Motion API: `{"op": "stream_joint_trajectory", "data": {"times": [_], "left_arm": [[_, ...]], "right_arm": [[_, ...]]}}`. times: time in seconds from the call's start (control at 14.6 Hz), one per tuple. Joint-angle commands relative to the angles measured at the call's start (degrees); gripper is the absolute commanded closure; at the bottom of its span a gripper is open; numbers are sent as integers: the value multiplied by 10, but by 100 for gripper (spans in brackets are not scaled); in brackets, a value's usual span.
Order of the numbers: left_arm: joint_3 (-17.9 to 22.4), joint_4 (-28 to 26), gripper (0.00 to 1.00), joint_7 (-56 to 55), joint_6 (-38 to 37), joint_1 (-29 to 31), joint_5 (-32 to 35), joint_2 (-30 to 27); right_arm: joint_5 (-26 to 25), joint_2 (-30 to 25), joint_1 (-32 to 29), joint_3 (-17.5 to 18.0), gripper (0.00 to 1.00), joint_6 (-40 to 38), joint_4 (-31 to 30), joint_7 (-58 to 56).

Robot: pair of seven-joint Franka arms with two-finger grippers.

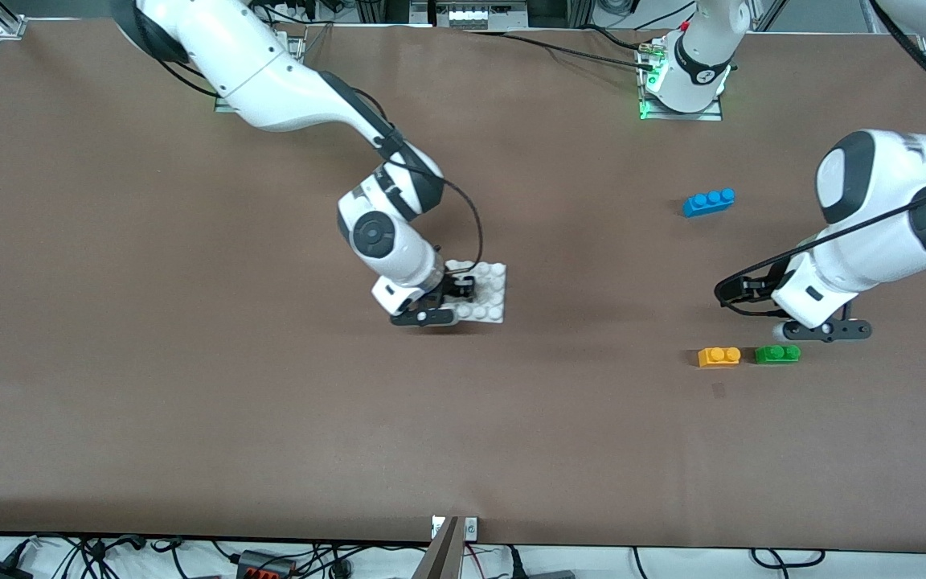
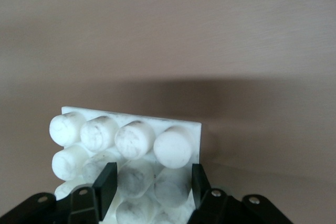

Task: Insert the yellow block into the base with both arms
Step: 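Slide the white base to mid-table while the left gripper lowers to the yellow block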

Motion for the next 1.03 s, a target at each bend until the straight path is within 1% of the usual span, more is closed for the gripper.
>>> {"op": "stream_joint_trajectory", "data": {"times": [0.0,0.14,0.21,0.27,0.41,0.48,0.62,0.69,0.96], "left_arm": [[-2,-48,0,17,102,10,25,18],[10,-32,0,18,120,8,58,67],[11,-23,0,16,133,7,61,82],[20,-21,0,16,143,2,60,92],[34,-9,0,17,150,-8,61,104],[36,10,0,24,151,-6,68,117],[35,34,0,66,152,-5,111,143],[35,48,0,66,152,-5,110,157],[35,83,0,53,158,-9,107,197]], "right_arm": [[7,60,30,-2,58,11,40,4],[8,60,40,-1,58,10,51,6],[7,59,42,-1,57,10,53,13],[7,56,41,-1,53,8,53,18],[7,42,36,-1,41,3,53,21],[-1,33,35,-3,0,3,53,21],[-11,-8,33,-4,0,-6,51,19],[-9,-28,22,-4,0,-35,51,20],[-8,-134,-36,-6,0,-205,51,22]]}}
